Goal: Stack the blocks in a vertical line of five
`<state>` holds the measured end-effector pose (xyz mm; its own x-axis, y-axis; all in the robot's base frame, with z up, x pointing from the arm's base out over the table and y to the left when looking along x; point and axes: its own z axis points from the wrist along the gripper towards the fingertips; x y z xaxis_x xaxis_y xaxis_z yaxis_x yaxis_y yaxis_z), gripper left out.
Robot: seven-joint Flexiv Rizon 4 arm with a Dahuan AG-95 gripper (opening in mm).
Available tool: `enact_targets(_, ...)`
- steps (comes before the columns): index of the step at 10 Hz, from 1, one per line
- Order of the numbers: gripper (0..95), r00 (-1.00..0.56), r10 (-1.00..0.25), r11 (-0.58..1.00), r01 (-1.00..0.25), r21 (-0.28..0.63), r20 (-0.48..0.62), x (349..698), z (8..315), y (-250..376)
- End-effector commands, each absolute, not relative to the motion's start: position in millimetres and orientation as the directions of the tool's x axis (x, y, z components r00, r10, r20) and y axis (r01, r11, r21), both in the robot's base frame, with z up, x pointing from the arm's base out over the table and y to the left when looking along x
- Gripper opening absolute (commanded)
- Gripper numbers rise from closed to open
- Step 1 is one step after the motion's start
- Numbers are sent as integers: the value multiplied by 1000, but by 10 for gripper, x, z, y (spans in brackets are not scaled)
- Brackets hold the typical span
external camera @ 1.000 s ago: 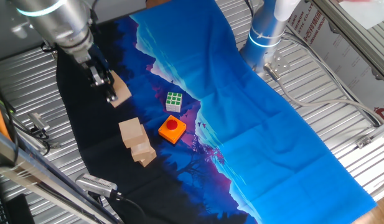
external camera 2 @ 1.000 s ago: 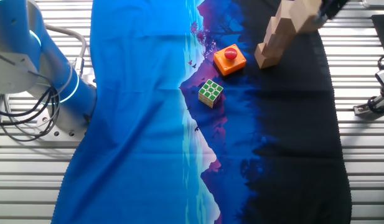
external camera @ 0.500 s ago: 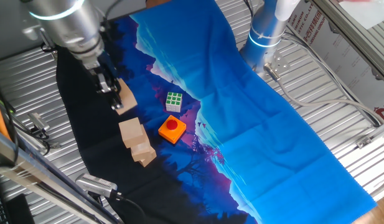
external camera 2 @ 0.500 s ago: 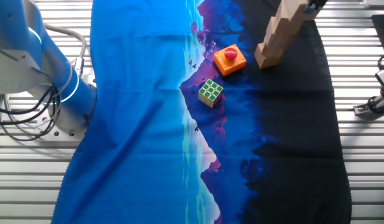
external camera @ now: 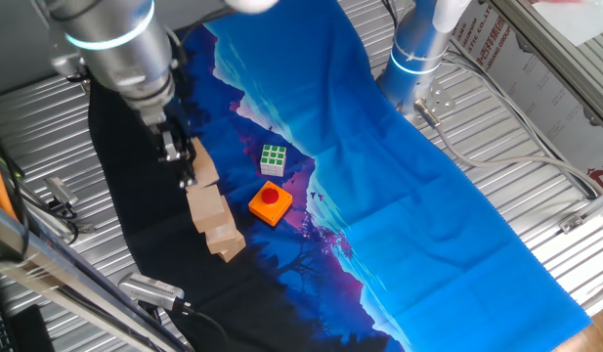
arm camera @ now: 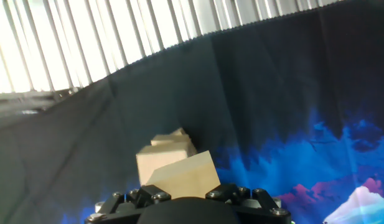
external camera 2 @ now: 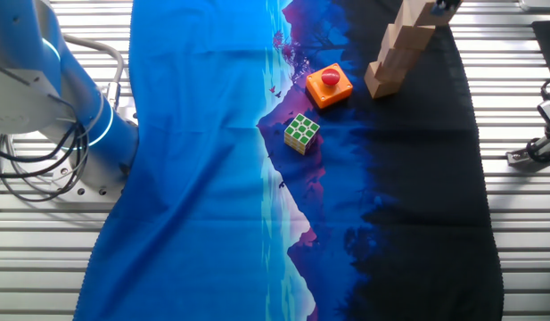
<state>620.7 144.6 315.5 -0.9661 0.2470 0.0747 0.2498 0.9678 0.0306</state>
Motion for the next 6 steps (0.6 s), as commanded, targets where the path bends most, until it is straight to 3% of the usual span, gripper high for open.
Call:
enact_targets(1,0,-968,244,969,246,32,66,6195,3071,1442)
enact_targets(6,0,-971,234,972,235,22,48,6170,2815,1460)
